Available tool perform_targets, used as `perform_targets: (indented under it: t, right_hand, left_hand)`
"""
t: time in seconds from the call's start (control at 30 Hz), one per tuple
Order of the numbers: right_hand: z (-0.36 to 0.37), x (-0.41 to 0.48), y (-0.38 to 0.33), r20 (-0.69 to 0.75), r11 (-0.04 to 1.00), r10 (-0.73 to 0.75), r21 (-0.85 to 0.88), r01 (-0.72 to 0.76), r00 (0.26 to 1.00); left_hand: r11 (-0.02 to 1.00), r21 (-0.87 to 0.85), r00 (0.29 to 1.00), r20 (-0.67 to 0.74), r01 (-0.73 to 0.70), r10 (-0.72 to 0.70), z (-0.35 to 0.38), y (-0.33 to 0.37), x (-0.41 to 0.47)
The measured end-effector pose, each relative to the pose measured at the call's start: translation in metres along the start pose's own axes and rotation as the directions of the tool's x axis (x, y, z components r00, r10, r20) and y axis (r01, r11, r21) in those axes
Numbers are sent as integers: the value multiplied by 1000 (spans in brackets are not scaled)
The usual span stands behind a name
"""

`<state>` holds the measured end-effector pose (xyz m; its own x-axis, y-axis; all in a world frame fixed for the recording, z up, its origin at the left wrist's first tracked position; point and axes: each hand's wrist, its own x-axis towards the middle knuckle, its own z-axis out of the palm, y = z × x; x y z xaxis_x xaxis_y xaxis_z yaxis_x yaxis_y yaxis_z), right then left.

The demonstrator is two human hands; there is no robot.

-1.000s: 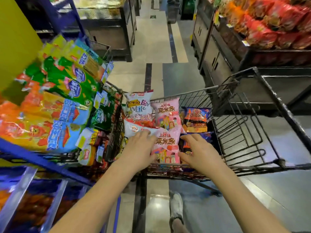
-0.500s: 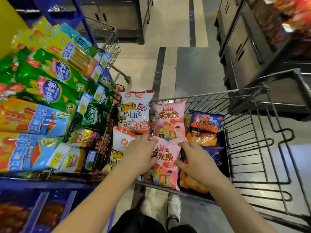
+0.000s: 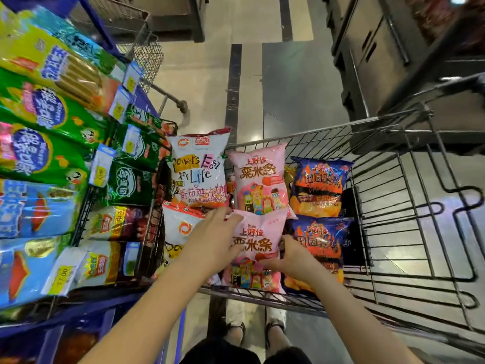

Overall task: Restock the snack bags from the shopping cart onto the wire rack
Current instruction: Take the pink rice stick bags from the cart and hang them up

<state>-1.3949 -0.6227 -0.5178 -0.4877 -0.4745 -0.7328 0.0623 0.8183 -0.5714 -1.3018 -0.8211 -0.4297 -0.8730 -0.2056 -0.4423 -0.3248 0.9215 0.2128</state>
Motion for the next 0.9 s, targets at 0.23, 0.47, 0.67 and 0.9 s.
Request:
perform_targets:
  t: [0.23, 0.47, 0.67, 0.9]
  right_hand:
    - [18, 23, 6, 96, 967, 2, 252, -26, 995]
    - [15, 18, 14, 77, 937, 29, 344, -54, 997]
    - [-2, 6, 28, 7, 904, 61, 423, -58, 998]
    - [-30, -20, 36, -66, 871, 39, 491, -2, 997]
  left_hand:
    - [998, -62, 999, -31, -21, 20, 3, -9, -2]
    - [991, -126, 997, -62, -45, 37, 1, -11, 0]
    - [978, -203, 997, -63, -47, 35, -10, -9, 5]
    - [951, -304, 998, -41, -50, 39, -23, 3, 26]
